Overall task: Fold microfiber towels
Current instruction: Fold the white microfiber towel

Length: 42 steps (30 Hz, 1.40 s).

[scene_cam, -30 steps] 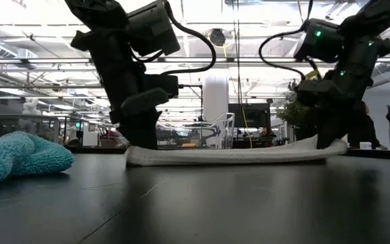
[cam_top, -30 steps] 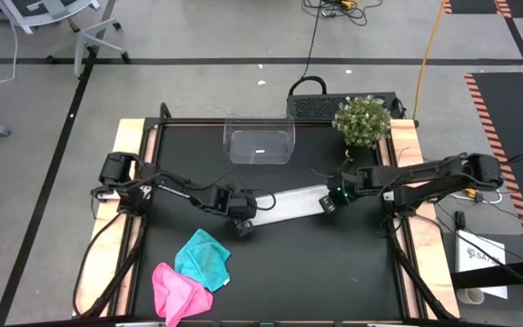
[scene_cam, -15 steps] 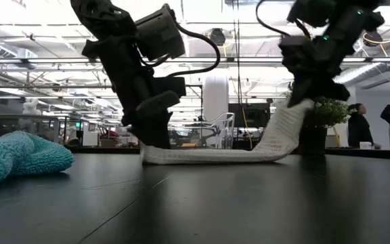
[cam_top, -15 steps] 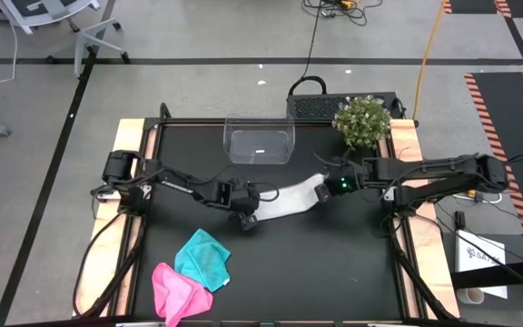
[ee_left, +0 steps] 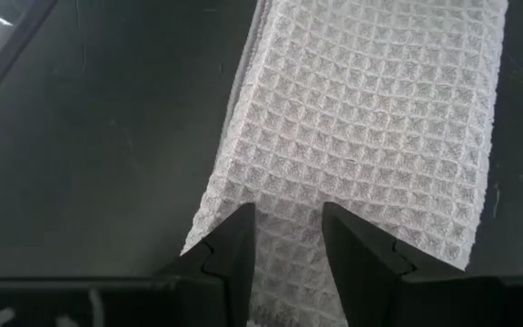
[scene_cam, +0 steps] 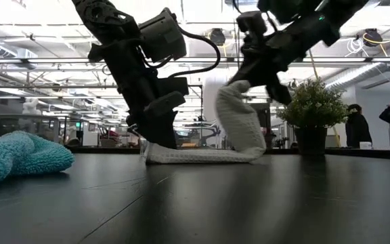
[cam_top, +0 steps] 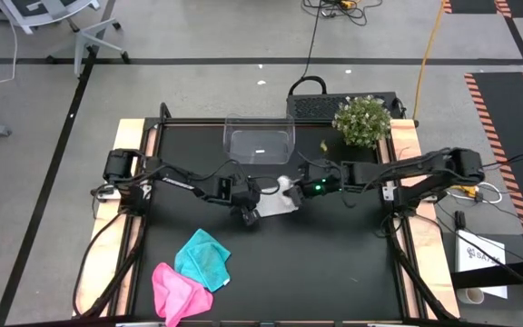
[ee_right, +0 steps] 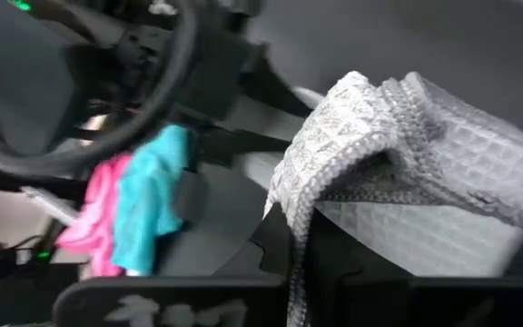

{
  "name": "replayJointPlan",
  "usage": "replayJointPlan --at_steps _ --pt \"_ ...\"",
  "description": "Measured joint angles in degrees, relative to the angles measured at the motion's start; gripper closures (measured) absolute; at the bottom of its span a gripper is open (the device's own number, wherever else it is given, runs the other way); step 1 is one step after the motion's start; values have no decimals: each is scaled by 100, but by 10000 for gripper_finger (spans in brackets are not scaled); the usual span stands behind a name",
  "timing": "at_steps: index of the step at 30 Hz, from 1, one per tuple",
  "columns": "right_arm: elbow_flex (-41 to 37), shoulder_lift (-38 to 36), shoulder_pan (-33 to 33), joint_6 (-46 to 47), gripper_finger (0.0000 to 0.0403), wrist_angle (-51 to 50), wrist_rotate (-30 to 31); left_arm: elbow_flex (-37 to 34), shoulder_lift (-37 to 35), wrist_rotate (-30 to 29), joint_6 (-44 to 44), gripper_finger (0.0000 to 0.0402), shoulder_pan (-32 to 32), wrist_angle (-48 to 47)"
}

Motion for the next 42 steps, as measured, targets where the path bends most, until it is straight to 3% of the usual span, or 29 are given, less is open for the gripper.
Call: replayJointPlan --at_steps 7,14,24,34,42 --pt "0 749 46 242 403 1123 -302 4 -2 0 12 268 -2 -4" --pt "0 755 87 221 403 1276 -250 13 -245 -141 73 268 -4 -278" --pt "0 755 85 122 403 1309 -250 23 -1196 -486 -53 268 -62 -1251" --pt "0 750 85 19 403 1298 -254 15 -562 -369 -279 268 -214 -1506" --pt "0 750 85 -29 403 1296 -283 24 -30 -197 -275 268 -214 -729"
